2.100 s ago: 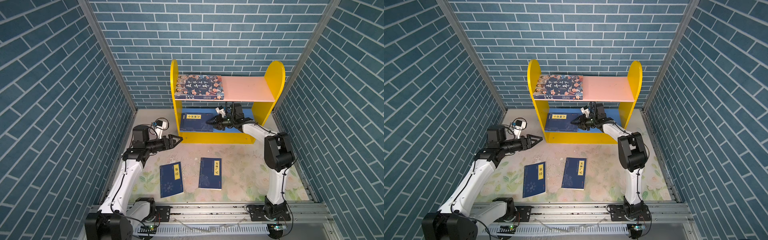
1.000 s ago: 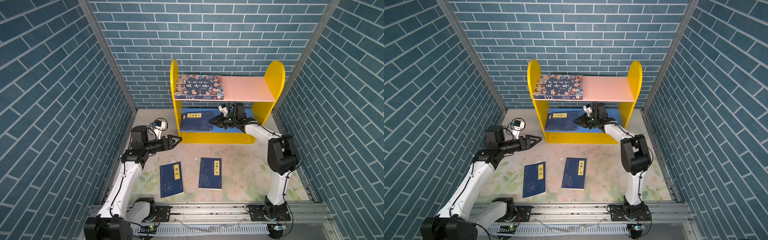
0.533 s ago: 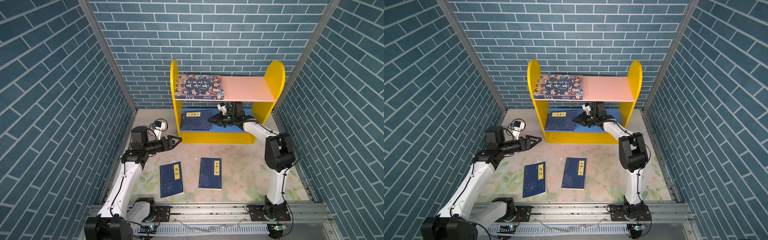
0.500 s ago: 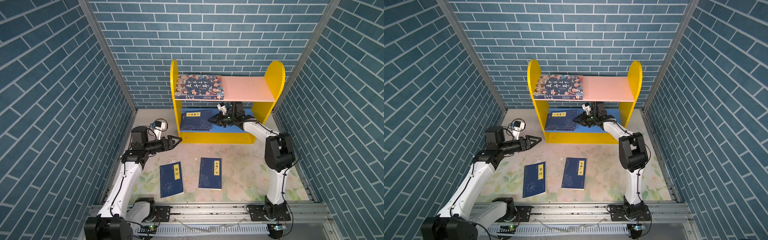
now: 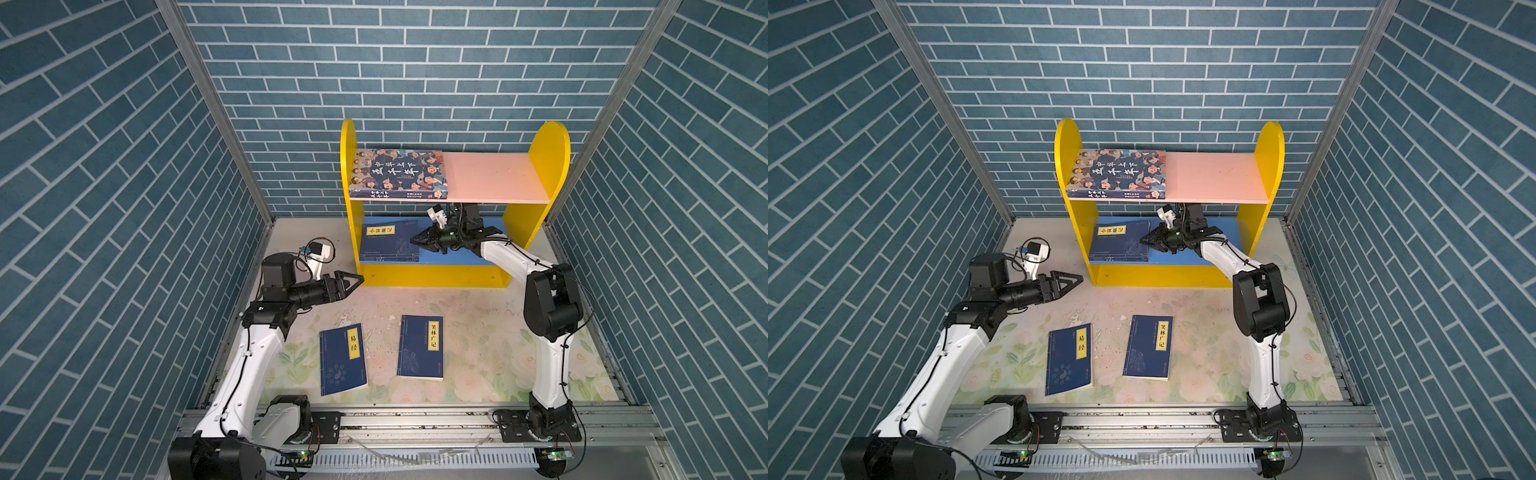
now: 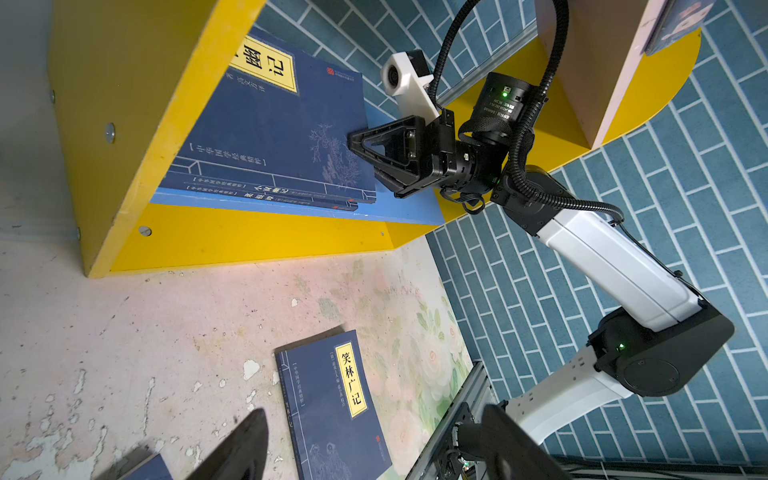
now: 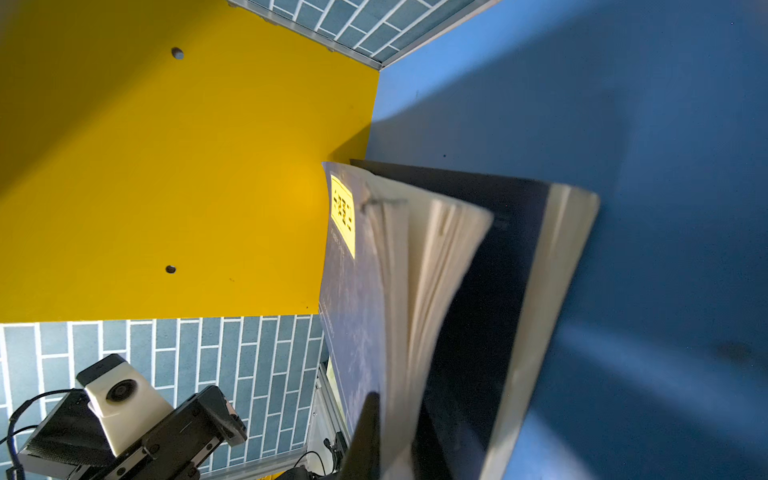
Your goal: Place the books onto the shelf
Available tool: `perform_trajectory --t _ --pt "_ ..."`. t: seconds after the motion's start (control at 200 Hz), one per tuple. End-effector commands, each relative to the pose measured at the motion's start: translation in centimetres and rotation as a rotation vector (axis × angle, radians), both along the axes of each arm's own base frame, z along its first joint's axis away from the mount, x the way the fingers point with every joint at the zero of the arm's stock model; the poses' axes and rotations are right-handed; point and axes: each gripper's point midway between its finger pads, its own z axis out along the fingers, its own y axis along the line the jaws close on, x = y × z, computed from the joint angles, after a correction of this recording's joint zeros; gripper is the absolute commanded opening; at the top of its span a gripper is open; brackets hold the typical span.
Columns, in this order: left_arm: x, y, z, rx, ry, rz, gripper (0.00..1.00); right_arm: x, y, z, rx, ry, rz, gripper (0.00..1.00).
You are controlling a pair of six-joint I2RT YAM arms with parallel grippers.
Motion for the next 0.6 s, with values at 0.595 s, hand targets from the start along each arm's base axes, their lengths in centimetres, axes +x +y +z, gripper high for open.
perform_trajectory --t 0.595 --pt "-0.2 0.1 0.3 -0.004 -0.026 0.001 0.82 0.2 -0.3 -0.4 -0.037 -0.062 -0.036 0.0"
